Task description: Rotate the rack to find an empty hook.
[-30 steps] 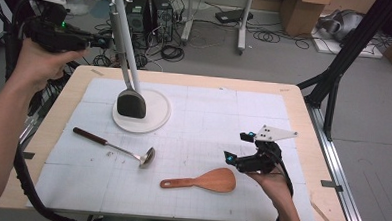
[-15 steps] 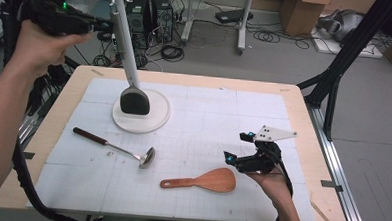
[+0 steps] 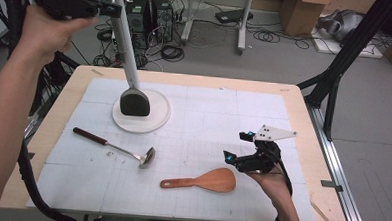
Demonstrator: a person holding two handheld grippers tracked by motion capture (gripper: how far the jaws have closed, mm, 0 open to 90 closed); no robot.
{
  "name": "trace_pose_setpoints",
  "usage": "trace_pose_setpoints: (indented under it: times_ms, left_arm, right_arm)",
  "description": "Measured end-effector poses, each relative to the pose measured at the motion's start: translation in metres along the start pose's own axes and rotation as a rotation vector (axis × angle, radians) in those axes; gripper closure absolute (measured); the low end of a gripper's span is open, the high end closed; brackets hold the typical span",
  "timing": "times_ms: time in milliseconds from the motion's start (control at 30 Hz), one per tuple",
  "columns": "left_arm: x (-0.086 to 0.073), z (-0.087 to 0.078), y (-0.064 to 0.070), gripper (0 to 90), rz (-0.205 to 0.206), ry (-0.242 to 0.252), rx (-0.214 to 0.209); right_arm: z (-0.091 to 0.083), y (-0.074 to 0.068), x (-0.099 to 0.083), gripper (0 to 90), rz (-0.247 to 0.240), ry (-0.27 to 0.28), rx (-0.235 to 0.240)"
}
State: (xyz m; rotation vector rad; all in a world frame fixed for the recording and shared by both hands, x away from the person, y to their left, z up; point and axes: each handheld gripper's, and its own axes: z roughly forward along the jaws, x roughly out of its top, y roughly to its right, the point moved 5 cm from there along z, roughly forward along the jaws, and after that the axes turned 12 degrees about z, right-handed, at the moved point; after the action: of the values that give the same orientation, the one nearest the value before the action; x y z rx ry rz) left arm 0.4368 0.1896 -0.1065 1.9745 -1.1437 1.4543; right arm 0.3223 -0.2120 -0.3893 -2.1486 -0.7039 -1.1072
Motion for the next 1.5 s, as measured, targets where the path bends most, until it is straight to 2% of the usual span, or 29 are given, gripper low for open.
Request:
trace_pose_setpoints:
  times_ms: [133,267,700,1100,1500]
  left_arm:
    - [-0.002,-0.001,-0.006,89.6,-0.010,-0.004,0.029]
    - [-0.002,-0.006,-0.010,89.6,-0.018,0.012,0.043]
    - [-0.007,-0.015,-0.022,89.6,-0.038,0.010,0.091]
    - [-0.011,-0.021,-0.036,89.6,-0.064,0.015,0.123]
    - [-0.016,-0.022,-0.044,89.6,-0.066,0.002,0.140]
  right_arm:
    - [-0.001,0.000,0.000,9.8,0.004,0.001,0.003]
    - [0.000,0.000,0.000,9.8,0.002,0.002,0.006]
    - [-0.001,0.000,0.001,9.7,0.000,0.006,0.008]
    - [0.000,-0.001,0.001,9.8,0.000,0.007,0.011]
    - [-0.001,-0.001,0.001,9.8,0.004,0.005,0.010]
